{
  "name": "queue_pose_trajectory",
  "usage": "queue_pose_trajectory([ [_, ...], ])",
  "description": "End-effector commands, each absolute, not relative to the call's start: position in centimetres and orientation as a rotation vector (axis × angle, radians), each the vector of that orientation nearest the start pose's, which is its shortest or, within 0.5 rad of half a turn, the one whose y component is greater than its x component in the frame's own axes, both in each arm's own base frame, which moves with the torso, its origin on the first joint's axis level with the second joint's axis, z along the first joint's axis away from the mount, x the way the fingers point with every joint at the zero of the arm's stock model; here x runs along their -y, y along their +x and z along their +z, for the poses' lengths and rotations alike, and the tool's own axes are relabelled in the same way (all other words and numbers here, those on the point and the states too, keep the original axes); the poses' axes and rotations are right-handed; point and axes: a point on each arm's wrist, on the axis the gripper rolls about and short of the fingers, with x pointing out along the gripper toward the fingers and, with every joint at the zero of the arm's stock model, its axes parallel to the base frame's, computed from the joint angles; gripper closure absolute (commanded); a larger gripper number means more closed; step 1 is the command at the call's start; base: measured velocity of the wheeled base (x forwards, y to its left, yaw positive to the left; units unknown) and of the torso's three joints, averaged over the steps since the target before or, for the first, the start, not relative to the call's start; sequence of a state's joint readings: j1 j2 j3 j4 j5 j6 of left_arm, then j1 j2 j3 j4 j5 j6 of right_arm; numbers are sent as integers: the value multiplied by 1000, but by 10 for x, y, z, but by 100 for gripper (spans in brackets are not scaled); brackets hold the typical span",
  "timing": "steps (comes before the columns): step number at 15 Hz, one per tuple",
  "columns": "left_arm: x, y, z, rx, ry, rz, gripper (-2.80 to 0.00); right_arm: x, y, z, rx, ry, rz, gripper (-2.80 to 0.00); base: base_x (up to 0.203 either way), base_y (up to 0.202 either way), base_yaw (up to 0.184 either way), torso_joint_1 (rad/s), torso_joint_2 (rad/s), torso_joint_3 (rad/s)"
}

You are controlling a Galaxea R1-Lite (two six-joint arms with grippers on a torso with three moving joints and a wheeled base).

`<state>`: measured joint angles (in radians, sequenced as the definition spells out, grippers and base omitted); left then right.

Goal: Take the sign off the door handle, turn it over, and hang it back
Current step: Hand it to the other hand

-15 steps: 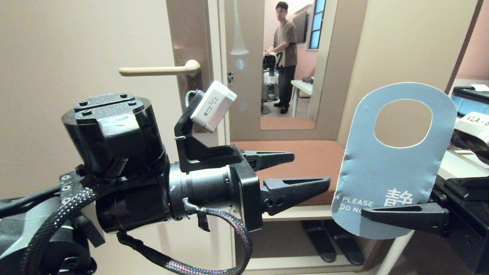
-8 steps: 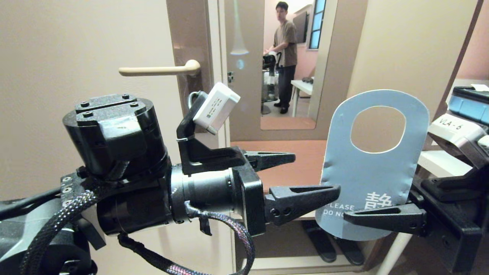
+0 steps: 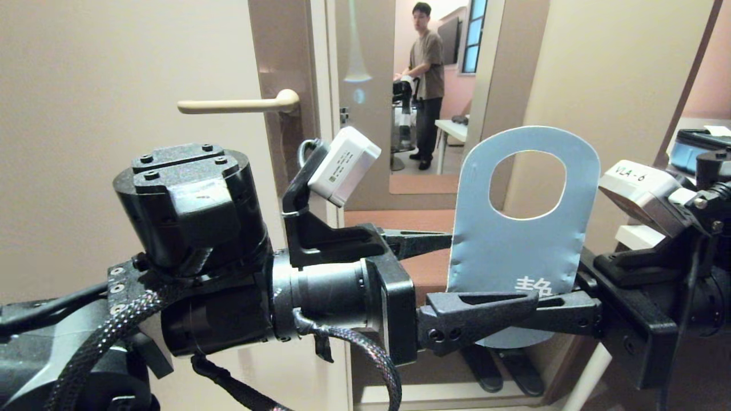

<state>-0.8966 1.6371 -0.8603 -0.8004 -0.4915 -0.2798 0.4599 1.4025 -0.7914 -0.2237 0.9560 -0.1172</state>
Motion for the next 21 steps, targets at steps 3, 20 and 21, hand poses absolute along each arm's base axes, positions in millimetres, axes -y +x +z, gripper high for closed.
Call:
queue_pose_trajectory([
  [3, 245, 182, 233, -166, -243, -1386, -280, -124, 194, 223, -326, 3, 1451, 0, 0, 0, 0, 0, 0, 0],
  [20, 256, 188, 229, -173, -244, -1390, -280, -134, 193, 225, -322, -5, 1489, 0, 0, 0, 0, 0, 0, 0],
  [21, 256, 188, 229, -166, -246, -1391, -280, -133, 192, 225, -321, -5, 1488, 0, 0, 0, 0, 0, 0, 0],
])
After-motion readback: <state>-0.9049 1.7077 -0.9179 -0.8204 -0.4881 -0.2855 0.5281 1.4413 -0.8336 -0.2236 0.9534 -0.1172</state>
